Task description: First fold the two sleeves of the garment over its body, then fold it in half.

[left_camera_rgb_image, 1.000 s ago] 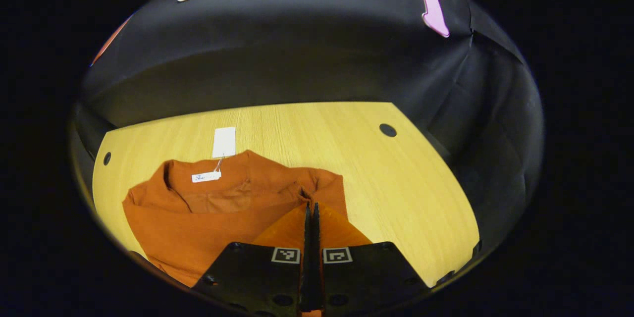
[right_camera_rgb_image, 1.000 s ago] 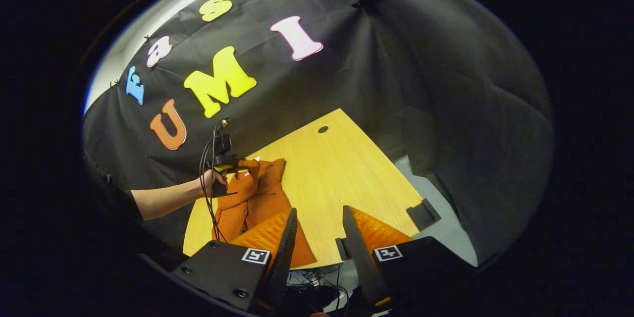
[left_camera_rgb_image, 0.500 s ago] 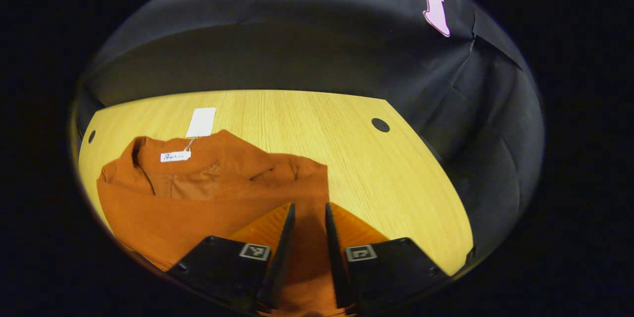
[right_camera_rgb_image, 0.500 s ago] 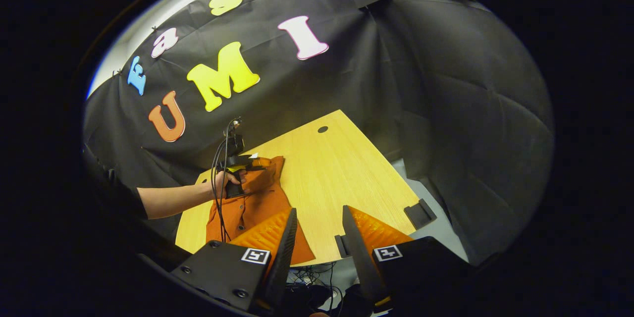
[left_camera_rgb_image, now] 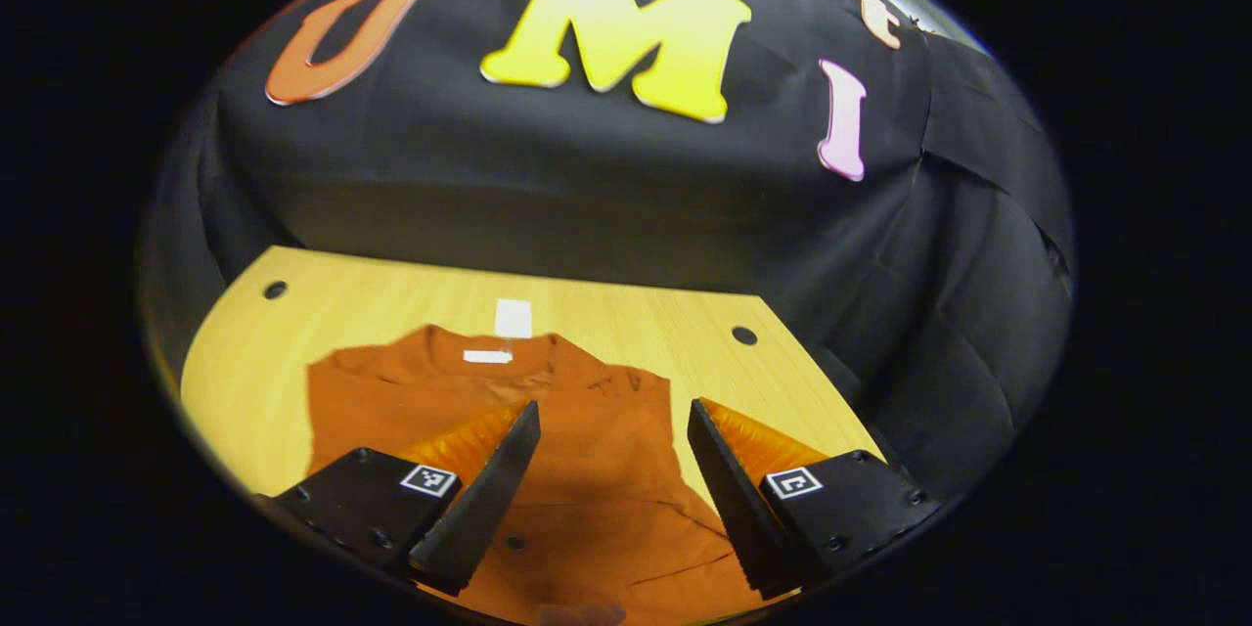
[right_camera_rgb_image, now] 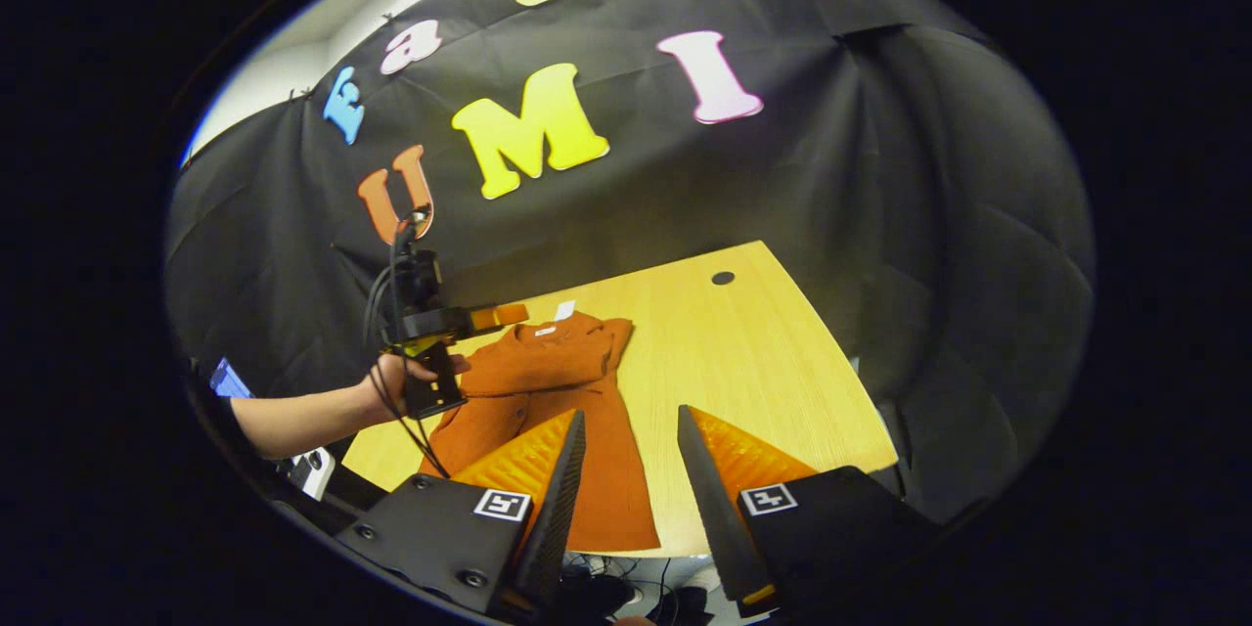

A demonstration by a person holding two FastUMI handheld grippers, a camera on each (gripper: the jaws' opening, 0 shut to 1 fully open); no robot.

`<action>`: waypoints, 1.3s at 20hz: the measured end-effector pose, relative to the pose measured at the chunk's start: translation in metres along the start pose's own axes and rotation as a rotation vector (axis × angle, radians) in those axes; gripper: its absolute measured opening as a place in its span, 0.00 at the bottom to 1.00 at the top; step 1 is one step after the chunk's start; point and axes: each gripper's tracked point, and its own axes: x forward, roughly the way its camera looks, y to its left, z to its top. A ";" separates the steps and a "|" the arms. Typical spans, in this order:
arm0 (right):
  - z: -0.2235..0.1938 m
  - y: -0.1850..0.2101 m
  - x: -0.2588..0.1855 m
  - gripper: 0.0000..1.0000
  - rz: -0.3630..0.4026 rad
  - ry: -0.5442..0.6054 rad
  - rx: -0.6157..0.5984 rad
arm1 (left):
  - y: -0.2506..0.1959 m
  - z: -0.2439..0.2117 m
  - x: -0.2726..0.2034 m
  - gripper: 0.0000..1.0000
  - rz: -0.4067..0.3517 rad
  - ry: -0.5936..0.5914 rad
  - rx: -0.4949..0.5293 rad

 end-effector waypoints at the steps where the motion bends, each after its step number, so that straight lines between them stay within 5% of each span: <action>1: 0.004 0.007 0.005 0.60 0.015 -0.009 -0.021 | 0.013 0.009 -0.021 0.98 0.032 -0.039 -0.010; 2: 0.008 0.014 0.011 0.74 0.033 -0.017 -0.035 | 0.024 0.019 -0.049 0.98 0.065 -0.078 -0.018; 6: 0.011 0.047 0.041 0.85 0.086 -0.026 -0.053 | 0.050 0.048 -0.131 0.98 0.166 -0.201 -0.025; 13: -0.006 0.102 0.075 0.92 0.116 -0.019 -0.165 | 0.089 0.028 -0.215 0.98 0.272 -0.266 0.055; 17: -0.016 0.119 0.079 0.96 0.107 -0.021 -0.195 | 0.076 0.021 -0.221 0.98 0.237 -0.279 0.081; 18: -0.019 0.119 0.079 0.91 0.101 -0.015 -0.197 | 0.077 0.017 -0.220 0.98 0.221 -0.270 0.082; 19: -0.024 0.116 0.079 0.97 0.093 -0.005 -0.194 | 0.079 0.008 -0.218 0.98 0.202 -0.250 0.080; 26: -0.088 0.036 0.066 0.96 -0.037 0.144 -0.212 | 0.131 -0.108 -0.225 0.99 0.103 0.056 0.029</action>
